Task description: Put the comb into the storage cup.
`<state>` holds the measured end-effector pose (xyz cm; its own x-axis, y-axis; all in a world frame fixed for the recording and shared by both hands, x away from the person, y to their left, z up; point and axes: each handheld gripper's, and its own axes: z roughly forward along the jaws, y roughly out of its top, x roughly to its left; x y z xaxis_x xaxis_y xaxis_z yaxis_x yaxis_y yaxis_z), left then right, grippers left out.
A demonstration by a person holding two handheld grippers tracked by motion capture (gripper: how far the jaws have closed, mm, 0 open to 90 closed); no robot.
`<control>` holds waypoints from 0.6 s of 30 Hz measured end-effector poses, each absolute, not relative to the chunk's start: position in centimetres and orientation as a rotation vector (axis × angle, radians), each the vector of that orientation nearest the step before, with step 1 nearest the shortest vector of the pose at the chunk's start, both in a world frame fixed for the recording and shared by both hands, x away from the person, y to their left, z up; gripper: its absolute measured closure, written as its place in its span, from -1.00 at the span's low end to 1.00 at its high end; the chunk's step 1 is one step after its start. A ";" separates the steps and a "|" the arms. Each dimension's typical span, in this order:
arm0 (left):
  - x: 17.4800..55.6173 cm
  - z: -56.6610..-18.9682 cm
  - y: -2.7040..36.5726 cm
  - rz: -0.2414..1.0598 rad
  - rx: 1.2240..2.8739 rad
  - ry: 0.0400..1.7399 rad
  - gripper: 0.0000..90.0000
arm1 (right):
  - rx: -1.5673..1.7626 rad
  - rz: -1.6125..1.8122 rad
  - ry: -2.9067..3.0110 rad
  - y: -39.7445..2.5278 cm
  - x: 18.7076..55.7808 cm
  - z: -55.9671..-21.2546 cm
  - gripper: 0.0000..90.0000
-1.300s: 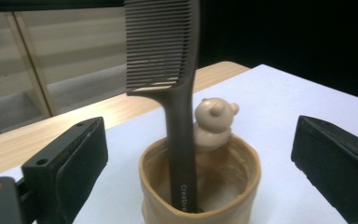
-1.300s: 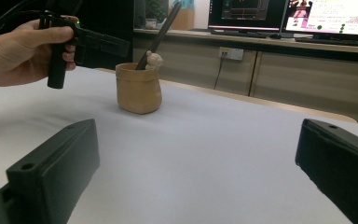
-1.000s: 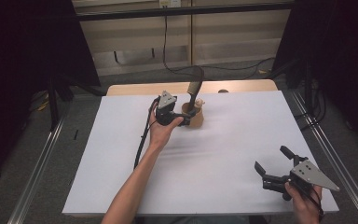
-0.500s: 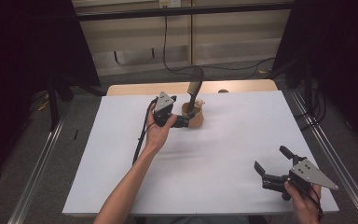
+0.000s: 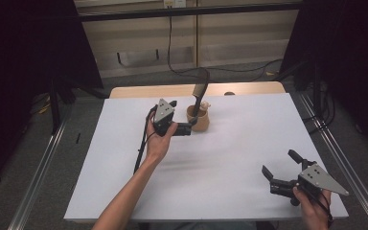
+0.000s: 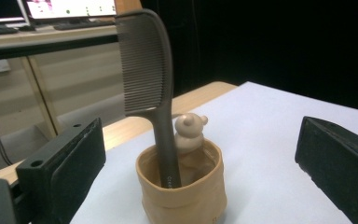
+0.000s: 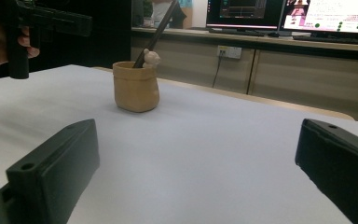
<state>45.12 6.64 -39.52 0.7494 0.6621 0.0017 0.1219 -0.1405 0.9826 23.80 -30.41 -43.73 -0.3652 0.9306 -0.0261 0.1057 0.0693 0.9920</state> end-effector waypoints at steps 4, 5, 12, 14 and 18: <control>44.2 -39.3 7.1 0.540 1.665 0.609 -0.97 | 1.053 1.377 1.593 -30.3 23.6 -43.6 -1.00; 44.0 -39.3 7.3 0.534 1.655 0.604 -0.97 | 1.055 1.375 1.590 -30.3 23.7 -43.6 -1.00; 42.6 -39.0 8.4 0.551 1.619 0.589 -0.97 | 1.065 1.363 1.589 -30.2 23.8 -43.7 -1.00; 42.3 -39.1 8.7 0.532 1.608 0.605 -0.97 | 1.057 1.364 1.590 -30.2 23.7 -43.7 -1.00; 42.0 -39.4 9.5 0.504 1.592 0.651 -0.97 | 1.058 1.363 1.590 -30.2 23.7 -43.6 -1.00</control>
<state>42.03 9.52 -39.45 0.7424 0.6681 -0.0494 0.1191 -0.0590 0.9911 23.68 -30.16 -43.62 -0.3538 0.9345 -0.0387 0.1047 0.0807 0.9912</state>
